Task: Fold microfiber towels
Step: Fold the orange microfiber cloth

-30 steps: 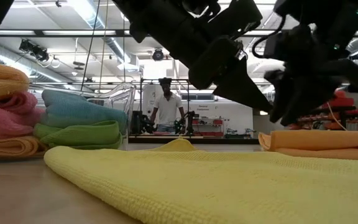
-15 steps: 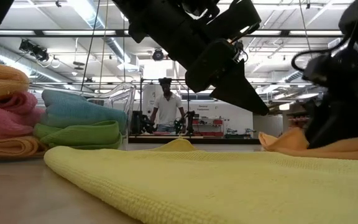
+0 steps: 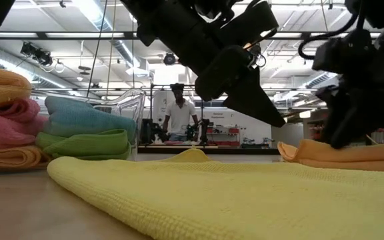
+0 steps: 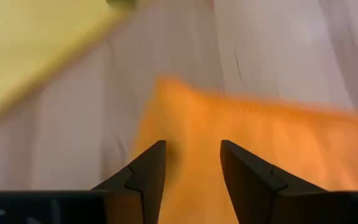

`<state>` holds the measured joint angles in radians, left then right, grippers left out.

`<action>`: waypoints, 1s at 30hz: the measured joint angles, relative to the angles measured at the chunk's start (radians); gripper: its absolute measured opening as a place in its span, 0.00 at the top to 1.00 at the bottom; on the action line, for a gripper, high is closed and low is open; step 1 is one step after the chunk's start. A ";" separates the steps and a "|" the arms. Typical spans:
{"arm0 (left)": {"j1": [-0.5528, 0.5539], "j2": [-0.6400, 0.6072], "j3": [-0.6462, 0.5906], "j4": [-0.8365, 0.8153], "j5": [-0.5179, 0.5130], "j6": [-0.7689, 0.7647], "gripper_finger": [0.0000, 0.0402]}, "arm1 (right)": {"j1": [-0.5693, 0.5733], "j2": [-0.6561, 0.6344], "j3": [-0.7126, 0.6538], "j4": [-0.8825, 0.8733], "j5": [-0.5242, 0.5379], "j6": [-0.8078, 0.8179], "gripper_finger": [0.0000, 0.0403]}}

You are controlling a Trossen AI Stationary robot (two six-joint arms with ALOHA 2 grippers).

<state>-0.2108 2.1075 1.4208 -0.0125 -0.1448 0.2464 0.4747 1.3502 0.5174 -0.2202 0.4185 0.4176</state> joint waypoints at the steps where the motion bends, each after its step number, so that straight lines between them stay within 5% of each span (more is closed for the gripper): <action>1: 0.000 0.000 0.000 -0.005 0.000 0.000 0.93 | 0.001 0.000 0.011 -0.055 -0.011 0.026 0.60; 9: 0.000 0.000 0.000 -0.022 0.000 0.000 0.96 | 0.092 -0.002 0.023 -0.122 -0.046 0.164 0.60; 18: 0.000 0.000 0.000 -0.021 0.000 -0.002 0.94 | 0.187 -0.002 -0.097 0.018 0.055 0.316 0.60; 30: 0.000 0.000 0.000 -0.011 0.000 -0.045 0.94 | 0.212 0.013 0.035 -0.028 0.070 0.113 0.60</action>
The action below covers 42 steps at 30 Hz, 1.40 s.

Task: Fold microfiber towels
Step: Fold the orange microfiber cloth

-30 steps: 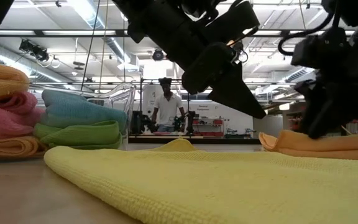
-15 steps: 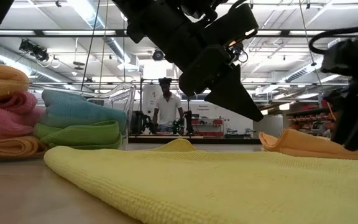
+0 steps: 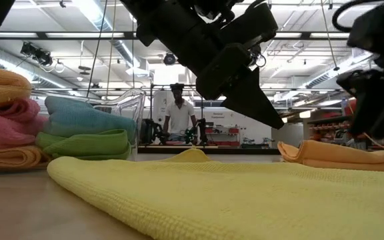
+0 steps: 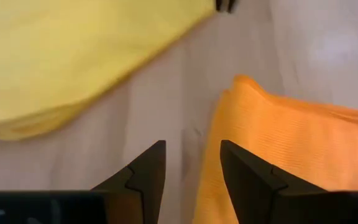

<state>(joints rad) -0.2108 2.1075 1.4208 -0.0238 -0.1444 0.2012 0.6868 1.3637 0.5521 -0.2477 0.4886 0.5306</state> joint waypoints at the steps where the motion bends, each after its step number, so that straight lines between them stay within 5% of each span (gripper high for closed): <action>1: 0.000 0.000 0.000 0.001 0.000 0.000 0.94 | -0.001 0.014 -0.002 -0.002 0.018 0.002 0.60; 13: 0.000 0.000 0.000 -0.001 0.000 0.001 0.93 | 0.005 0.247 -0.005 0.074 0.117 0.025 0.60; 22: 0.000 0.000 0.000 -0.002 0.000 0.002 0.93 | -0.011 0.211 -0.006 -0.016 0.111 0.005 0.70; 30: 0.000 0.000 0.000 0.005 0.000 0.002 0.95 | -0.049 0.197 -0.008 -0.009 0.029 -0.077 0.97; 42: 0.005 0.068 -0.001 0.294 -0.027 -0.031 0.92 | -0.016 0.036 0.010 0.047 -0.178 -0.004 0.98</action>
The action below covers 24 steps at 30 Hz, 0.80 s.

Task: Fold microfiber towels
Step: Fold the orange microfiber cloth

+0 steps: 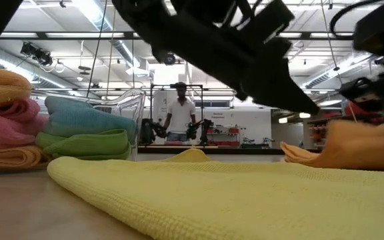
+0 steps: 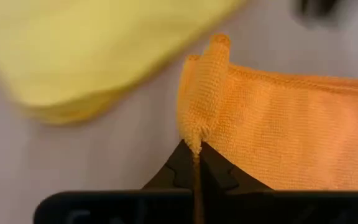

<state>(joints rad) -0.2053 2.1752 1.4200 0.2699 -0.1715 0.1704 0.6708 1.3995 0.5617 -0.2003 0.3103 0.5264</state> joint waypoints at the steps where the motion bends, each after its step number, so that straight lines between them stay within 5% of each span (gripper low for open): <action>1: 0.003 0.014 0.000 0.030 -0.003 -0.002 0.93 | 0.011 -0.007 0.000 0.015 -0.016 0.003 0.98; 9: 0.019 0.116 0.001 0.235 0.004 -0.080 0.97 | 0.054 -0.026 0.001 0.026 -0.053 0.080 0.99; 16: -0.006 0.138 0.000 0.208 0.115 -0.075 0.95 | 0.051 -0.063 0.002 -0.002 -0.054 0.120 0.98; 24: -0.019 0.138 0.000 0.165 0.073 -0.072 0.98 | 0.004 -0.146 0.003 -0.015 -0.123 0.085 0.98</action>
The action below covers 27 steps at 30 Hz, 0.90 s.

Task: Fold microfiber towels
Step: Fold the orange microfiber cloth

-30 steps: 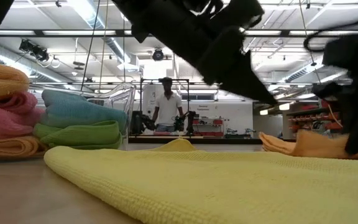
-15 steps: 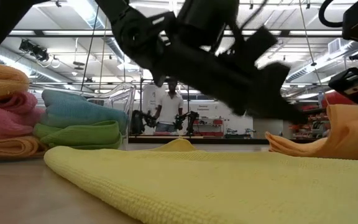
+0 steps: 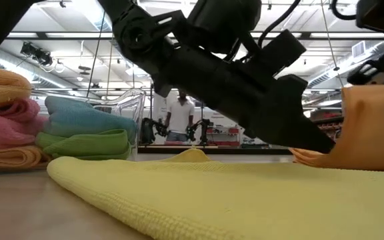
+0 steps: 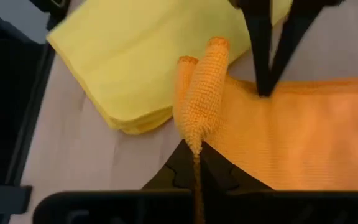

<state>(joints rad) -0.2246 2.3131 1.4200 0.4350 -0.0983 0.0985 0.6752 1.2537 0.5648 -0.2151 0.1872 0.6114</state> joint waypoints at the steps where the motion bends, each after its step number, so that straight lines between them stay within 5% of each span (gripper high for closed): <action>1: 0.002 0.000 0.000 0.001 -0.008 0.000 0.98 | -0.010 -0.011 0.000 -0.002 -0.011 -0.009 0.98; 11: 0.010 0.042 0.003 -0.005 -0.012 0.005 0.95 | -0.136 -0.114 0.001 -0.135 -0.051 -0.102 0.97; 27: 0.027 0.047 0.004 -0.028 -0.009 0.055 0.95 | -0.361 -0.024 0.001 -0.210 -0.098 -0.351 0.97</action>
<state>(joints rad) -0.1974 2.3600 1.4239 0.4072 -0.1074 0.1532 0.3143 1.2293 0.5655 -0.4250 0.0891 0.2606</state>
